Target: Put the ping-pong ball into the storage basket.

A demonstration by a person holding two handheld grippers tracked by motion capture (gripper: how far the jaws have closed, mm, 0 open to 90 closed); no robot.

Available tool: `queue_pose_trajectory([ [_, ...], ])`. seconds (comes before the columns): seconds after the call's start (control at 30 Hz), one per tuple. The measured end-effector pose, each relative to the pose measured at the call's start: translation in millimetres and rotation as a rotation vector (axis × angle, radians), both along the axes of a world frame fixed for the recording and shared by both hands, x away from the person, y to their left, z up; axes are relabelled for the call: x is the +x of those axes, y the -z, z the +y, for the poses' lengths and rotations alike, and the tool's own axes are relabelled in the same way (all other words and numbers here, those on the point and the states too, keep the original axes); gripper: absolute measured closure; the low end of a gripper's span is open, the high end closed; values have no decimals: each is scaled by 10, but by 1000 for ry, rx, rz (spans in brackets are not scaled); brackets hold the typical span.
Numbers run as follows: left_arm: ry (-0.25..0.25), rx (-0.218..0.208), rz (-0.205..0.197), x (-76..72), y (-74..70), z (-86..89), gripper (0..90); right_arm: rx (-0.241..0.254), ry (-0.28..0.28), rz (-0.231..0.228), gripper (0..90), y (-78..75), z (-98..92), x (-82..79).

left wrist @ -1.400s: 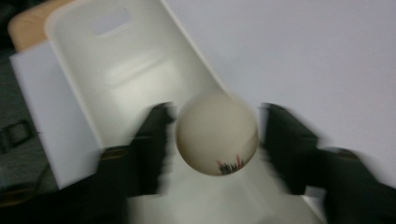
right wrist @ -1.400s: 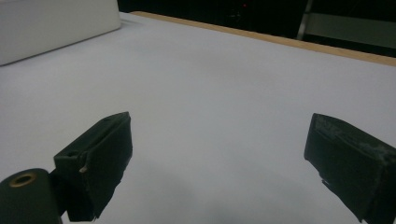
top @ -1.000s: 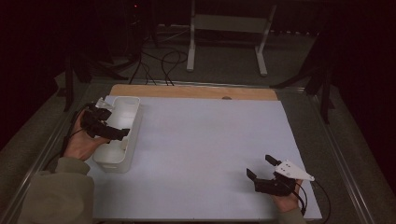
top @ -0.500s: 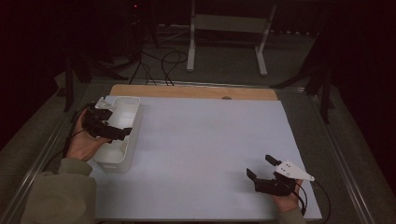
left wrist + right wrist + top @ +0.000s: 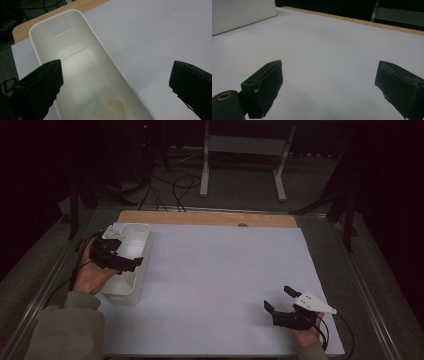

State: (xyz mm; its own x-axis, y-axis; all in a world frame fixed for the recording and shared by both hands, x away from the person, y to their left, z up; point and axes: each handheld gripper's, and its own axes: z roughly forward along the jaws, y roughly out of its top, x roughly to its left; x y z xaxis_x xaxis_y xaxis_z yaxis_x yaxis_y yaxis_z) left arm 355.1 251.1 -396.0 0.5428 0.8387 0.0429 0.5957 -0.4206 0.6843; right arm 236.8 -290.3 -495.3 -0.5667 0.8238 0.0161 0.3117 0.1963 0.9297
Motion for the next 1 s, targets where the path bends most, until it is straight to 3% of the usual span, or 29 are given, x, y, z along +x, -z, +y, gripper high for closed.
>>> queue_pose_trajectory([
  [1.0,23,-54,-65,-141,97,-26,0,9,-1,-1,73,1,-1,13],
])
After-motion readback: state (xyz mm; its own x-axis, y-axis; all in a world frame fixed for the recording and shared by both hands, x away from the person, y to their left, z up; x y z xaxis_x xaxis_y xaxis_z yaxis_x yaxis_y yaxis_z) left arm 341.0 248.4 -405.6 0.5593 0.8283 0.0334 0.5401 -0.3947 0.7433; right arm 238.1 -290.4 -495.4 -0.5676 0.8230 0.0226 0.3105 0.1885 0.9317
